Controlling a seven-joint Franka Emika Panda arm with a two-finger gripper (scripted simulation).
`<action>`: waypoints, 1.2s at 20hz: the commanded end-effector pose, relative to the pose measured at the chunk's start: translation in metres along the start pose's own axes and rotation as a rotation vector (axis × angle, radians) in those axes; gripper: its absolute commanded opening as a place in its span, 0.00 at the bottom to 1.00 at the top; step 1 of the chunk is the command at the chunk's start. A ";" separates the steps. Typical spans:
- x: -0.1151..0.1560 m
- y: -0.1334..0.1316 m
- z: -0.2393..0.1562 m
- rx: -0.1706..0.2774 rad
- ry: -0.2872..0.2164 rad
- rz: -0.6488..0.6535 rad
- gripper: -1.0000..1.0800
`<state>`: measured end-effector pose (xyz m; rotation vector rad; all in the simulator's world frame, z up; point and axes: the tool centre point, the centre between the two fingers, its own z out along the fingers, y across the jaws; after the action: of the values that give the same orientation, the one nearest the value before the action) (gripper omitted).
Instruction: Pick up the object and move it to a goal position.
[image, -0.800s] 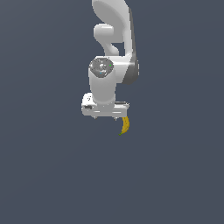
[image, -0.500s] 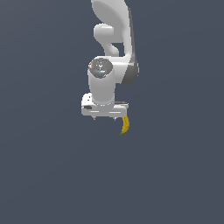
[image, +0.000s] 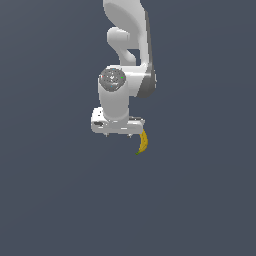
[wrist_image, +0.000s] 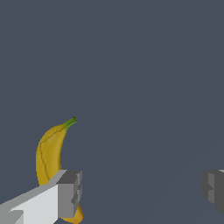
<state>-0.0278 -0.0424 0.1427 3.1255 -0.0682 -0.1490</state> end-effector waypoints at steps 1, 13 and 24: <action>-0.001 -0.004 0.002 0.000 0.002 -0.002 0.96; -0.024 -0.054 0.038 0.000 0.043 -0.020 0.96; -0.060 -0.104 0.073 0.009 0.088 -0.041 0.96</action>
<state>-0.0859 0.0591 0.0767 3.1376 -0.0062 -0.0204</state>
